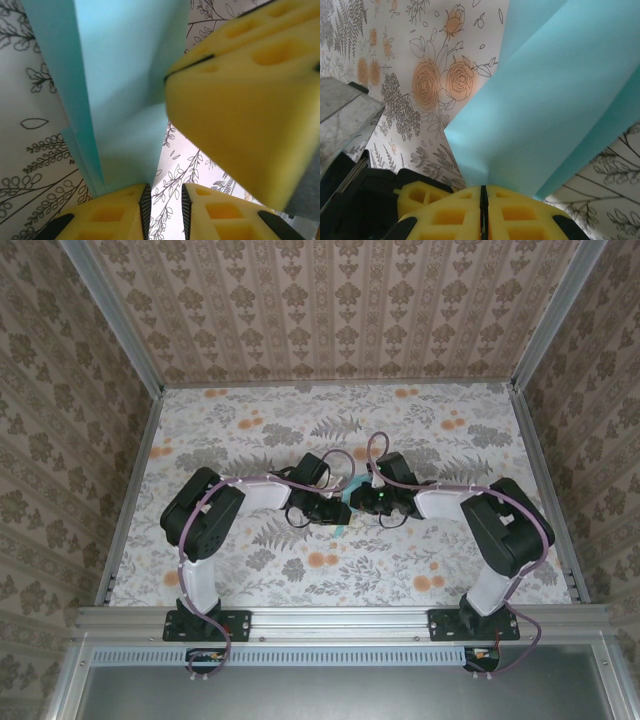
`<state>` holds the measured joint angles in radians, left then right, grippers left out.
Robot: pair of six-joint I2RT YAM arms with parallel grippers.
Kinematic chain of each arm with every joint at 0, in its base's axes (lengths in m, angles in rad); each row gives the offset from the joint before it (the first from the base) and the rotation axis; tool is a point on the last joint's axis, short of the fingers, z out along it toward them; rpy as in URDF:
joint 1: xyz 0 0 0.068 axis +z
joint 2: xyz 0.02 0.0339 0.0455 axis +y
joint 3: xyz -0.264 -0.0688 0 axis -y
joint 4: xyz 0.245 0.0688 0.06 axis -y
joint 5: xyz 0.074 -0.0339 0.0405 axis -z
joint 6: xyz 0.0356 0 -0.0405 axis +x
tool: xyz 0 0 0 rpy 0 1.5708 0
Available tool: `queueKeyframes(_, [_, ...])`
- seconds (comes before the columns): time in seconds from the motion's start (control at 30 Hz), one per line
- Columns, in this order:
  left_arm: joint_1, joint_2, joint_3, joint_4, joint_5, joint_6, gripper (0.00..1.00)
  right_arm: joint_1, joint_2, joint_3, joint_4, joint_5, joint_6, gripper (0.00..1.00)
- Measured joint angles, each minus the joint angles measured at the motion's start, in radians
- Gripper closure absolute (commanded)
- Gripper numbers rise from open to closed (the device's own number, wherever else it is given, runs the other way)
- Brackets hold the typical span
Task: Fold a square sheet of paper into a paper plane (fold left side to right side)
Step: Fold the wing for the fifth time at the center of the table.
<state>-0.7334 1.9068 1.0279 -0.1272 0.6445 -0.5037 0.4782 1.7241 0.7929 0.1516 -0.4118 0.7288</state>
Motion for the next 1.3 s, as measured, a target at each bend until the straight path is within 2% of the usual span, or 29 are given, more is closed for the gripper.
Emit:
queueKeyframes(0.47, [-0.001,0.0,0.0,-0.003,-0.007,0.0,0.76,0.001,0.068,0.056,-0.063,0.036,-0.049,0.9])
queueKeyframes(1.3, [-0.004,0.0,0.0,-0.007,-0.027,0.0,0.8,-0.014,0.084,0.12,-0.178,0.072,-0.126,0.9])
